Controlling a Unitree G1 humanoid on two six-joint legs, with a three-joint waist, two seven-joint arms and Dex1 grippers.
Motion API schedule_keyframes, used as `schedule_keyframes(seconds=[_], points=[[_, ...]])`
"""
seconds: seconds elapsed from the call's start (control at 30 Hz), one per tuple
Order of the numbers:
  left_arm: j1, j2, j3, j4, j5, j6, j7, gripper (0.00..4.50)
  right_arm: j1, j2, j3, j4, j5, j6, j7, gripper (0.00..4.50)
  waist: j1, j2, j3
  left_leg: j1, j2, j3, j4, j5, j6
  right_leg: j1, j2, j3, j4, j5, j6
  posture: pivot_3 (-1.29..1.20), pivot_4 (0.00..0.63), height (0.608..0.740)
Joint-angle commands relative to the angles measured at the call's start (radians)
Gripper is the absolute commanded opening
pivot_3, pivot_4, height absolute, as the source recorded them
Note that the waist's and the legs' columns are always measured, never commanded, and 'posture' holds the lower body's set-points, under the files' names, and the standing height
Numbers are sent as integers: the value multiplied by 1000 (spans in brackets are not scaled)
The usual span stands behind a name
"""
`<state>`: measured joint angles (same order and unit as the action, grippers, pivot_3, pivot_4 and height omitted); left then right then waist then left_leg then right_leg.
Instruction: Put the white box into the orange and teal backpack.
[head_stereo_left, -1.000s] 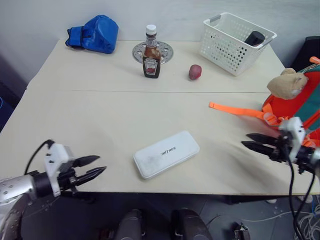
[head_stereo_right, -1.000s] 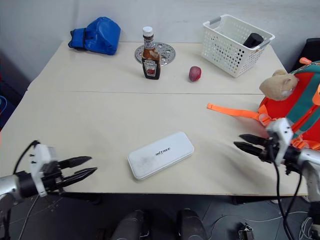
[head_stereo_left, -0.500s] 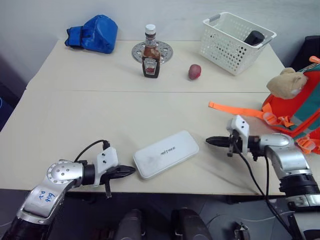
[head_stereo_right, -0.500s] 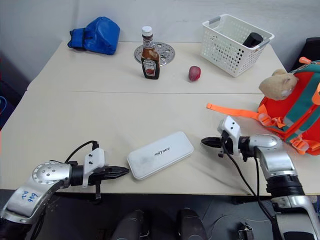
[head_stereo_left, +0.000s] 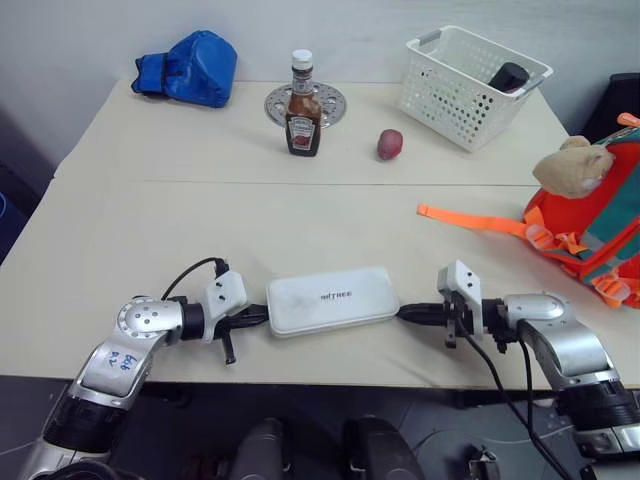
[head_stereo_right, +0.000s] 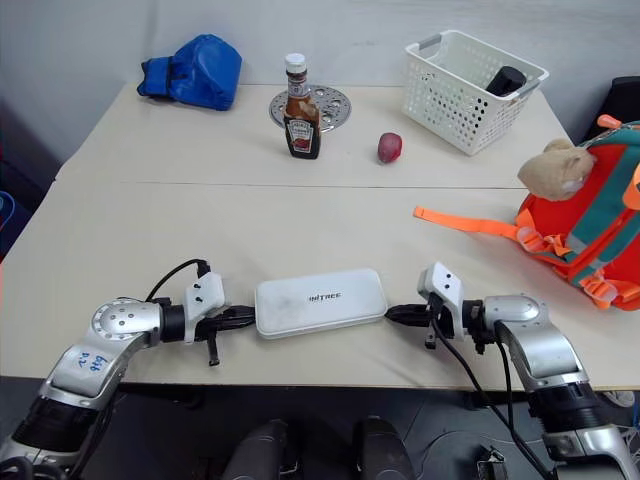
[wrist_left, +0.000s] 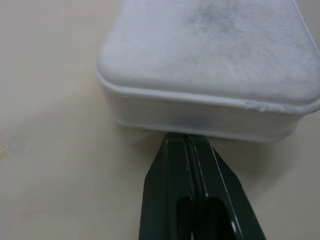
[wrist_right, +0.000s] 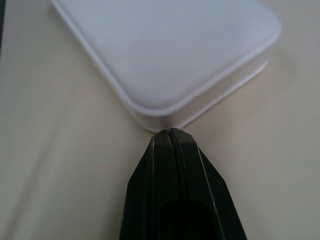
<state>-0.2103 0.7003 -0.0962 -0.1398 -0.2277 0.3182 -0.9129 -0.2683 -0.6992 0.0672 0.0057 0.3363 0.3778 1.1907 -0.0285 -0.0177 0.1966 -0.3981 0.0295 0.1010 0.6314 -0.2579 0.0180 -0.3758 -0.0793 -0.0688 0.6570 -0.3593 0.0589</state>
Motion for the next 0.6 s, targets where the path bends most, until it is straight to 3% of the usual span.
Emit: schedule_keyframes(seconds=[0.03,0.33,0.47,0.6], points=[[-12,3,23,2,-2,-17,-4,24,16,-13,-37,-58,23,15,-25,0,0,0,0,0,0,0,0,0,0,0,0,0,1,0,0,0,150,740],[62,128,120,40,-37,5,-72,24,-23,-53,-46,-9,6,-21,-7,0,-2,0,0,1,0,0,-1,0,-1,0,0,0,1,0,0,0,150,740],[66,117,213,-23,-206,231,-68,851,-98,-70,-27,84,-27,-79,24,0,0,0,0,2,0,0,-1,0,-1,0,0,0,1,0,0,0,150,740],[30,75,294,-61,-384,517,7,2120,-172,-68,-3,171,-61,-135,61,0,2,0,0,1,0,0,0,0,-1,0,-1,0,1,0,0,0,150,740]])
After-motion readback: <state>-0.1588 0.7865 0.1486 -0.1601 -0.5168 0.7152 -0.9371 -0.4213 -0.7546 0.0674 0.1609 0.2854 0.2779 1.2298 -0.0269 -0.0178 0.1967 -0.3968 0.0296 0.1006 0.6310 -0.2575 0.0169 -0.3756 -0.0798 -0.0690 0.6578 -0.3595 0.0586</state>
